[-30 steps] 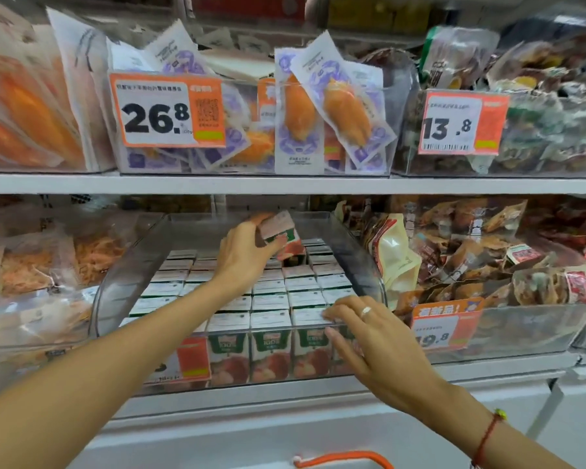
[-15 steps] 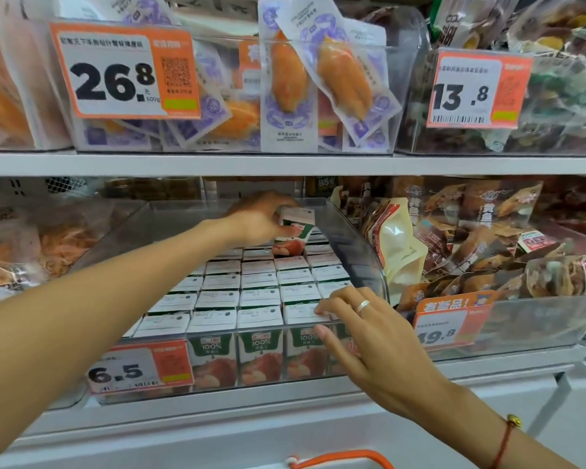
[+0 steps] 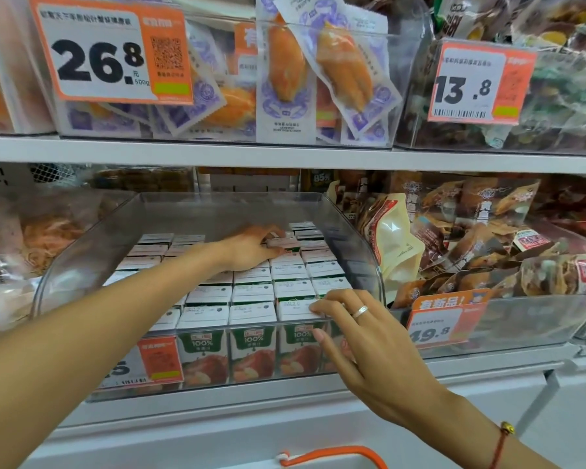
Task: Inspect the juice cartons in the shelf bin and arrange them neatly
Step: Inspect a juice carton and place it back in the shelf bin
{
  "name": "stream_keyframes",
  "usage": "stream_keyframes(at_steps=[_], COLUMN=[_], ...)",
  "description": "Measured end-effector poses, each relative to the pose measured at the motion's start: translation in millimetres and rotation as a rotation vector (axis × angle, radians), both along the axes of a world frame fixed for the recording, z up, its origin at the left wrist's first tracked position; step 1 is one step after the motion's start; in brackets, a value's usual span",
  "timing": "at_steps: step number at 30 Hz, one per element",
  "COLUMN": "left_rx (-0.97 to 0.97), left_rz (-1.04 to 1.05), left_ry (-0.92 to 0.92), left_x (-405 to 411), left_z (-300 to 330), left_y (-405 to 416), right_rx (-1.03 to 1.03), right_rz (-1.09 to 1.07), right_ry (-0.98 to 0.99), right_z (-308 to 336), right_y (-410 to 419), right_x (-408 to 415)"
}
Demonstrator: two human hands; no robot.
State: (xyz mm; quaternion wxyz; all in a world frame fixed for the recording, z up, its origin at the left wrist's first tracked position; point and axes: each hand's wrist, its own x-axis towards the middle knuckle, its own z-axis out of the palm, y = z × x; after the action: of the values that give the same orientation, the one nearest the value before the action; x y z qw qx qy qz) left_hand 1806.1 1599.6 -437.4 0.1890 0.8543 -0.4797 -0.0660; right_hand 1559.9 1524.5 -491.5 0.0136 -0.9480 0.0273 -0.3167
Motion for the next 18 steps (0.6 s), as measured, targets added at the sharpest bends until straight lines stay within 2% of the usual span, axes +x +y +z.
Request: stream_keyframes(at_steps=[6,12,18], left_rx=[0.009,-0.063,0.006], left_rz=[0.007,0.064,0.056], left_ry=[-0.060,0.008,-0.048], left_x=[2,0,-11], left_z=[1,22,32], left_y=[0,-1,-2], right_rx=[-0.003,-0.047,-0.069], right_rz=[0.000,0.010,0.008], right_ry=[-0.005,-0.013,-0.050], right_z=[-1,-3,-6], right_y=[0,-5,-5], right_x=[1,0,2])
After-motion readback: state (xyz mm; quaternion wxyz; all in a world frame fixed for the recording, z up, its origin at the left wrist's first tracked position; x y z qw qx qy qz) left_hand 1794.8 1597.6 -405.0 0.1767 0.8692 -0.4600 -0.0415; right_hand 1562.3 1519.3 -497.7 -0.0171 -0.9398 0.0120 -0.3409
